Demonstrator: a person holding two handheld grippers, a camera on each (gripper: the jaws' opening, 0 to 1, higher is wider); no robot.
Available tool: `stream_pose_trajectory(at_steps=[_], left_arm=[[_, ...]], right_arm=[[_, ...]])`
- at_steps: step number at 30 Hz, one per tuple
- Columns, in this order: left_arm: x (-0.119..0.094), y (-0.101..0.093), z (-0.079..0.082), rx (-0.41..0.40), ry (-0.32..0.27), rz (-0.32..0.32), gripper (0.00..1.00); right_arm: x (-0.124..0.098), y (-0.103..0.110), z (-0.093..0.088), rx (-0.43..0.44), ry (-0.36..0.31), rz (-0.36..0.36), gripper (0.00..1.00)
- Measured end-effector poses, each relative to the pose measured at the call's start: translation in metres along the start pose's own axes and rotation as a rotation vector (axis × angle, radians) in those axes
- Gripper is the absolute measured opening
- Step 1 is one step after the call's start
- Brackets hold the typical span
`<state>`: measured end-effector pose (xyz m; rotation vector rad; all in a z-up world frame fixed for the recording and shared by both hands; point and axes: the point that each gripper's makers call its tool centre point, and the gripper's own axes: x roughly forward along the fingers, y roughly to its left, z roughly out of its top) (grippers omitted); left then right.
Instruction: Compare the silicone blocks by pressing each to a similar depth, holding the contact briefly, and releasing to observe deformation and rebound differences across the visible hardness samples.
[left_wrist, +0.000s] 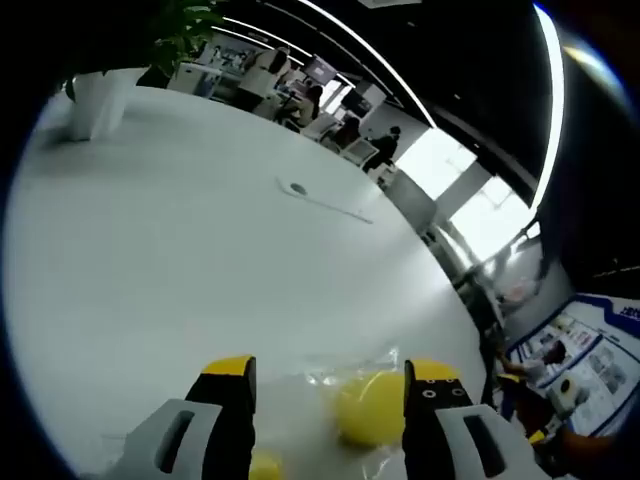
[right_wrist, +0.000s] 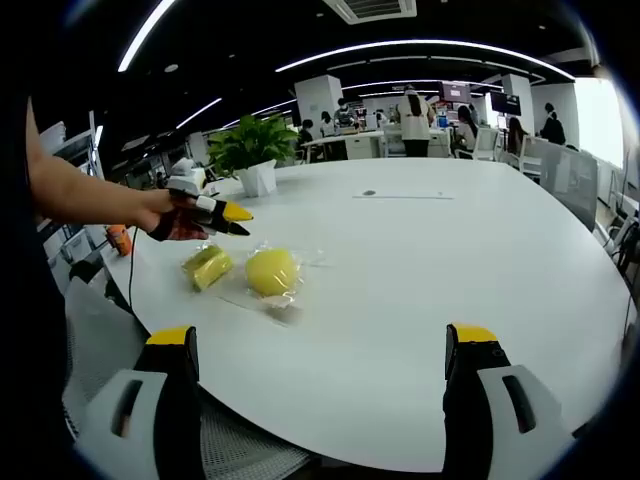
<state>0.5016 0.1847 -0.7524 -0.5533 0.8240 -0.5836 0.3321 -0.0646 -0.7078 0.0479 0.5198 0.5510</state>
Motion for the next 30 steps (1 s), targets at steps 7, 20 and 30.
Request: stream_pose_trajectory(at_steps=[7,20,30], left_arm=[[0.013,0.011,-0.011,0.011,0.046,0.04,0.5],[0.029,0.003,-0.026,-0.074,0.107,0.022,0.28],[0.036,0.008,-0.038,-0.102,0.175,0.057,0.17]], right_arm=[[-0.002,-0.001,-0.001,0.001,0.007,0.0,0.94],[-0.005,-0.002,0.0,0.012,0.005,-0.003,0.92],[-0.004,-0.002,0.002,0.01,0.006,-0.002,0.94]])
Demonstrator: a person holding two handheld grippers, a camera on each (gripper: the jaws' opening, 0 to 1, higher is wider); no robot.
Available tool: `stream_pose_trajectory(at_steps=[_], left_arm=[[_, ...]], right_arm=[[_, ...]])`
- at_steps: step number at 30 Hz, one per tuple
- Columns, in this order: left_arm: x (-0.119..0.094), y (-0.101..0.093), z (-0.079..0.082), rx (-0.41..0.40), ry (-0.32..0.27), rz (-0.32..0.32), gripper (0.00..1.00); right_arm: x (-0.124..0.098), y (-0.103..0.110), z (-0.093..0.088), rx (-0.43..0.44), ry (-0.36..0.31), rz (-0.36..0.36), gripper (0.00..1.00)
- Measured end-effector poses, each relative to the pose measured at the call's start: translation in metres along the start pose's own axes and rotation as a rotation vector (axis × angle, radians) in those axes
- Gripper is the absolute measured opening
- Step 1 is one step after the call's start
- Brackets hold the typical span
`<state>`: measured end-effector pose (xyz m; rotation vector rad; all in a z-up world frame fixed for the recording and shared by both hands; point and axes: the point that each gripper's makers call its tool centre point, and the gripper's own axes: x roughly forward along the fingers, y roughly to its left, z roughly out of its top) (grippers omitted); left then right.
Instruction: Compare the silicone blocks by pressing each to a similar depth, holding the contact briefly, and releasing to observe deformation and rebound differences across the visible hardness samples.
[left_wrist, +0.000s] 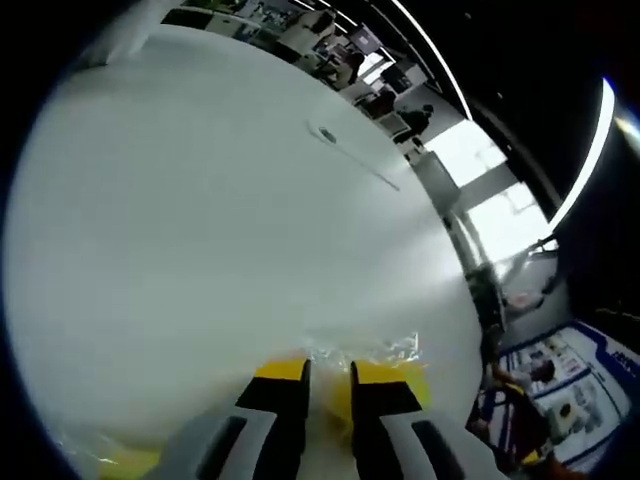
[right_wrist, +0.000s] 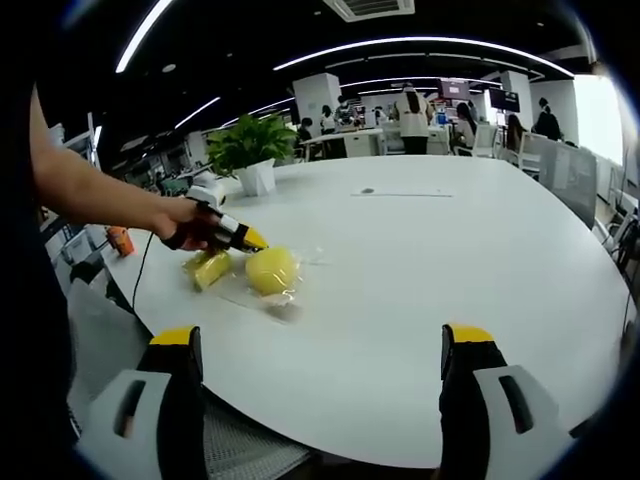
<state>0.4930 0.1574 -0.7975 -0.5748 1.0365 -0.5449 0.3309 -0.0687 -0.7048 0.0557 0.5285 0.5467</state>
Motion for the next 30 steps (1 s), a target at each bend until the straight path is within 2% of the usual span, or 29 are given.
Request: stream_pose_trajectory(at_steps=[1,4,9,11,15,25,29,30], left_arm=[[0.0,0.001,0.004,0.0,-0.015,0.002,0.18],[0.001,0.001,0.002,-0.027,-0.008,0.0,0.17],[0.005,0.0,0.004,-0.047,-0.015,-0.011,0.1],[0.006,-0.003,0.006,-0.039,-0.017,-0.033,0.04],[0.007,-0.006,0.005,-0.05,-0.015,-0.042,0.01],[0.004,-0.013,0.005,-0.009,-0.028,-0.069,0.0],[0.003,-0.018,0.007,-0.055,-0.033,-0.092,0.0],[0.003,-0.02,0.007,-0.099,-0.031,-0.096,0.0]], right_arm=[[0.0,0.0,0.0,0.002,0.0,0.001,0.94],[0.001,0.001,0.001,0.006,0.0,0.007,0.96],[0.0,0.002,-0.001,0.002,0.007,0.008,0.96],[-0.001,0.002,-0.001,0.003,0.008,0.007,0.96],[-0.002,0.001,-0.001,0.006,0.008,0.003,0.96],[0.0,0.003,0.0,0.002,0.009,0.004,0.96],[0.0,0.004,0.0,0.003,0.007,0.006,0.96],[0.0,0.004,0.0,0.003,0.007,0.007,0.96]])
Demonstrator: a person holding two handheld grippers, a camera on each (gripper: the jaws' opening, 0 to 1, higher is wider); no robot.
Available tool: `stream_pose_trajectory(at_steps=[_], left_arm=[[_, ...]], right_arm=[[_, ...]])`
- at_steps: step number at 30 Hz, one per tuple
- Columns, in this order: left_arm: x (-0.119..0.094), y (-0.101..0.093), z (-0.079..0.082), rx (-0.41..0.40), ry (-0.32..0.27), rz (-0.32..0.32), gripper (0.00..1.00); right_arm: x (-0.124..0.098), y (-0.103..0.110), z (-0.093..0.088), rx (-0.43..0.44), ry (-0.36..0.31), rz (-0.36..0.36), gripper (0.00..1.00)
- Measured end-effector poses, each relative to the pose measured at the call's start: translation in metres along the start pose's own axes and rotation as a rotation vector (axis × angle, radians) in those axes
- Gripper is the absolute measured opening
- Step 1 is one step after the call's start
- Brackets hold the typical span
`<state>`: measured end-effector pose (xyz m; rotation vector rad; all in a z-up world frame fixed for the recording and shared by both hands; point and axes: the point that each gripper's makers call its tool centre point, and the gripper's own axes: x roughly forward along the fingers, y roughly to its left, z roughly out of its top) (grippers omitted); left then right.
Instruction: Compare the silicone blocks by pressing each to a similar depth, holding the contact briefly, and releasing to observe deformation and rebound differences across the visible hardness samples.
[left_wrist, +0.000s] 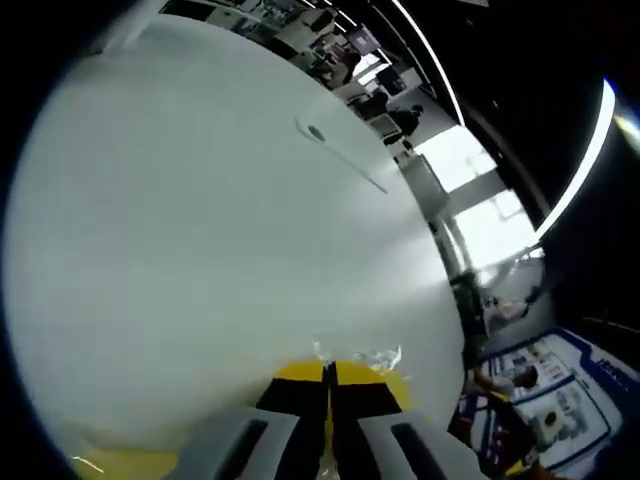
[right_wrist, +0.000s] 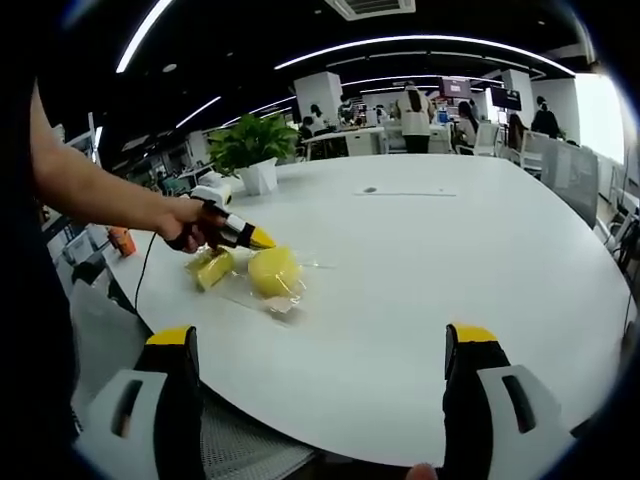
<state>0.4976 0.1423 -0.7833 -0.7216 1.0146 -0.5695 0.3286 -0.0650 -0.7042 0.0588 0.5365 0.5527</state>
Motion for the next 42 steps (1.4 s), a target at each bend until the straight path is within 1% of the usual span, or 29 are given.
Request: stream_pose_trajectory(at_steps=[1,5,8,9,13,14,15,20,22,24,25,26,30,34,37,38,39,42], left_arm=[[0.0,-0.003,0.0,-0.03,-0.001,-0.012,0.0],[-0.001,-0.009,0.002,0.002,-0.005,-0.034,0.0],[-0.004,-0.019,0.002,0.01,-0.013,-0.059,0.0],[-0.004,-0.021,0.003,0.024,-0.019,-0.064,0.0],[-0.009,-0.033,0.005,0.137,-0.043,-0.077,0.0],[-0.012,-0.036,0.005,0.165,-0.052,-0.071,0.0],[-0.014,-0.037,0.005,0.172,-0.056,-0.066,0.0],[-0.022,-0.05,0.011,0.225,-0.1,-0.087,0.0],[-0.026,-0.058,0.015,0.24,-0.126,-0.098,0.0],[-0.03,-0.07,0.019,0.267,-0.142,-0.123,0.0],[-0.032,-0.076,0.021,0.295,-0.149,-0.128,0.0],[-0.033,-0.08,0.02,0.301,-0.144,-0.134,0.0],[-0.041,-0.096,0.025,0.372,-0.172,-0.145,0.0],[-0.046,-0.104,0.027,0.423,-0.181,-0.145,0.0],[-0.051,-0.11,0.031,0.485,-0.19,-0.148,0.0],[-0.053,-0.113,0.031,0.5,-0.192,-0.15,0.0],[-0.055,-0.116,0.029,0.505,-0.182,-0.156,0.0],[-0.063,-0.131,0.033,0.587,-0.196,-0.167,0.0]], right_arm=[[0.0,0.0,0.0,0.001,-0.001,0.0,0.96],[0.0,0.0,0.0,0.002,0.001,-0.001,0.96],[0.002,0.0,0.001,-0.002,0.0,0.003,0.96],[0.002,0.001,0.002,-0.002,0.0,0.003,0.96],[0.003,0.004,0.004,-0.003,-0.005,0.009,0.96],[0.004,0.004,0.004,-0.004,-0.005,0.01,0.96],[0.004,0.004,0.004,-0.005,-0.005,0.011,0.96],[0.004,0.006,0.003,-0.005,-0.007,0.015,0.96],[0.004,0.007,0.003,-0.007,-0.007,0.017,0.96],[0.005,0.007,0.003,-0.008,-0.008,0.019,0.96],[0.005,0.008,0.003,-0.008,-0.009,0.02,0.96],[0.005,0.009,0.004,-0.009,-0.01,0.022,0.96],[0.004,0.011,0.005,-0.013,-0.016,0.024,0.96],[0.003,0.012,0.007,-0.017,-0.021,0.026,0.96],[0.002,0.013,0.008,-0.02,-0.026,0.026,0.96],[0.001,0.013,0.009,-0.02,-0.028,0.027,0.96],[0.0,0.014,0.009,-0.021,-0.029,0.027,0.96],[-0.001,0.016,0.011,-0.027,-0.033,0.03,0.96]])
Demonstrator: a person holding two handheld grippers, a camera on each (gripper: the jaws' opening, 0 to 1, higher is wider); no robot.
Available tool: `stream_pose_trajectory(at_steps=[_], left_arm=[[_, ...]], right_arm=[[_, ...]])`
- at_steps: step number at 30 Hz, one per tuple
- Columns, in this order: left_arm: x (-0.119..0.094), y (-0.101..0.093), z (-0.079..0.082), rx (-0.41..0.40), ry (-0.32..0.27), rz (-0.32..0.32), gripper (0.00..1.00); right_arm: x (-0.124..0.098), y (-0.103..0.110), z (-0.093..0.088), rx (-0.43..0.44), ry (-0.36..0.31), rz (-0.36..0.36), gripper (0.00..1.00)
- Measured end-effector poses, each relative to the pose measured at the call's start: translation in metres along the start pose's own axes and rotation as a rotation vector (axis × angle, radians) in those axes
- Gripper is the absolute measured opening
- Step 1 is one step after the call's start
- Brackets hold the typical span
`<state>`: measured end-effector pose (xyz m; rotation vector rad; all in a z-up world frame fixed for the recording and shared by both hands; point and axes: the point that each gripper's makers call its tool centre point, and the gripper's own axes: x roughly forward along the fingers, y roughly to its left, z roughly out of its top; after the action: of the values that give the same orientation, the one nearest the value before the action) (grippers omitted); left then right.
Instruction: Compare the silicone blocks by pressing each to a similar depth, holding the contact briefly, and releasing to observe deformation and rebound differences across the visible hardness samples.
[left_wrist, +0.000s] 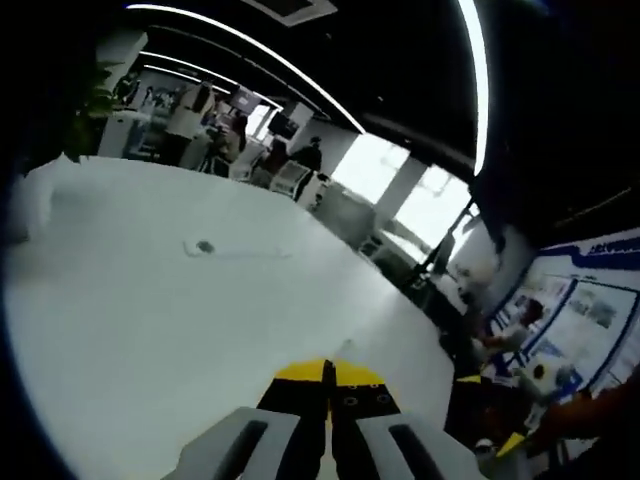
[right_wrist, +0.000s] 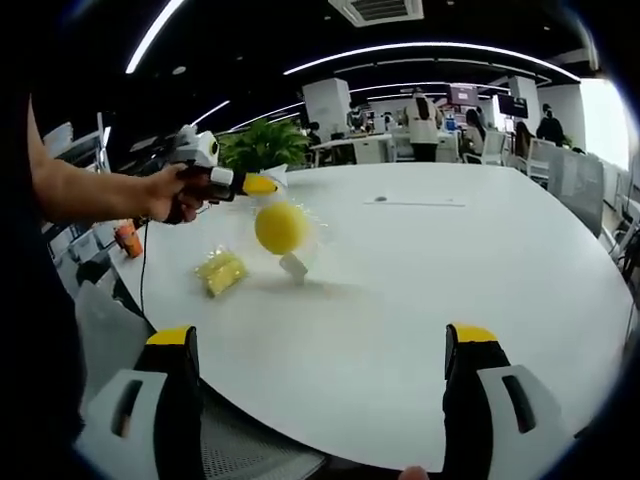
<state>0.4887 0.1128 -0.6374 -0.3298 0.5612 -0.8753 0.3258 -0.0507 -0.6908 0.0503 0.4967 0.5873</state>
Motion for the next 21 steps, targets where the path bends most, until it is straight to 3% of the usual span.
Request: stream_pose_trajectory(at_steps=[4,12,16,21], left_arm=[[-0.006,-0.016,0.017,0.054,-0.002,-0.025,0.0],[-0.025,-0.051,0.068,0.192,-0.06,-0.062,0.0],[-0.038,-0.063,0.083,0.197,-0.082,-0.075,0.0],[-0.053,-0.071,0.09,0.196,-0.102,-0.082,0.0]], right_arm=[[-0.001,0.001,0.003,-0.008,-0.004,0.002,0.96],[-0.001,-0.002,0.02,-0.021,-0.039,0.006,0.96],[0.001,-0.001,0.03,-0.03,-0.059,0.008,0.96],[0.002,-0.001,0.038,-0.04,-0.074,0.015,0.96]])
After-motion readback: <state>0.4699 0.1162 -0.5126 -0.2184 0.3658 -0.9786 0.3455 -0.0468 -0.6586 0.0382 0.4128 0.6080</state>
